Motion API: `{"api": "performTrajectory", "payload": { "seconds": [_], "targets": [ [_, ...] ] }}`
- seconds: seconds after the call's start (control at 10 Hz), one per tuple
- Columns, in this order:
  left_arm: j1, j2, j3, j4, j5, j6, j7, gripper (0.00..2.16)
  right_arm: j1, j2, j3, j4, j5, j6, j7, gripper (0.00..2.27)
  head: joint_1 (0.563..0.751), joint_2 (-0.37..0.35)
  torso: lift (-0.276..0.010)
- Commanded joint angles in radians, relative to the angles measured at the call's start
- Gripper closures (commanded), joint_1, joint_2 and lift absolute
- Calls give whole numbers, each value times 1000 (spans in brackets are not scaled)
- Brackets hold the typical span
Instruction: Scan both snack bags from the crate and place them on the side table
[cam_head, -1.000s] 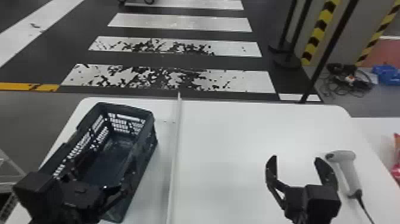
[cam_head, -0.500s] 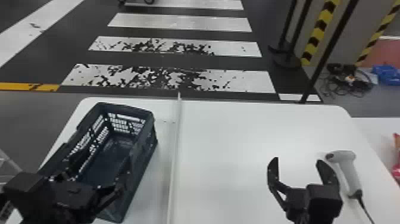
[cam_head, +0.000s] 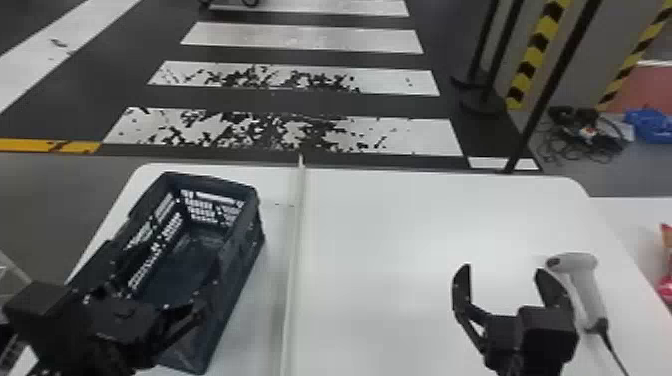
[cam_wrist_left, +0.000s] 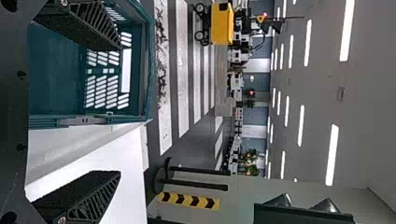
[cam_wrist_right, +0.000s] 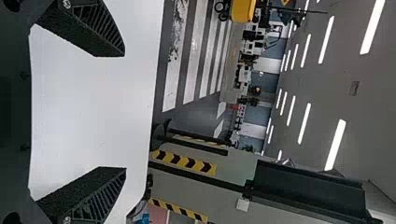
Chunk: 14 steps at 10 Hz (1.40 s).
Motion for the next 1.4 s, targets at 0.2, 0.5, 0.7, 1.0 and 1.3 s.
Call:
{"api": "performTrajectory", "payload": {
  "seconds": [0.2,0.5,0.7,1.0,1.3],
  "targets": [
    [-8,-6,-3,5,1,0,0,46,-8,1,-6,3,-8,5,0,53,695,-38,-98],
    [-10,-10,-6,7,-1,-3,2,46,-11,1,-13,5,-28,14,0,53,695,-42,-98],
    [-10,-12,-6,7,-1,-3,2,46,-11,1,-13,5,-28,11,0,53,695,-46,-98],
    [-10,-13,-8,9,-2,-3,2,46,-12,1,-13,5,-28,11,0,53,695,-47,-98],
    [-10,-13,-6,10,-2,-6,2,46,-12,1,-13,6,-28,11,0,53,695,-47,-98]
  ]
}}
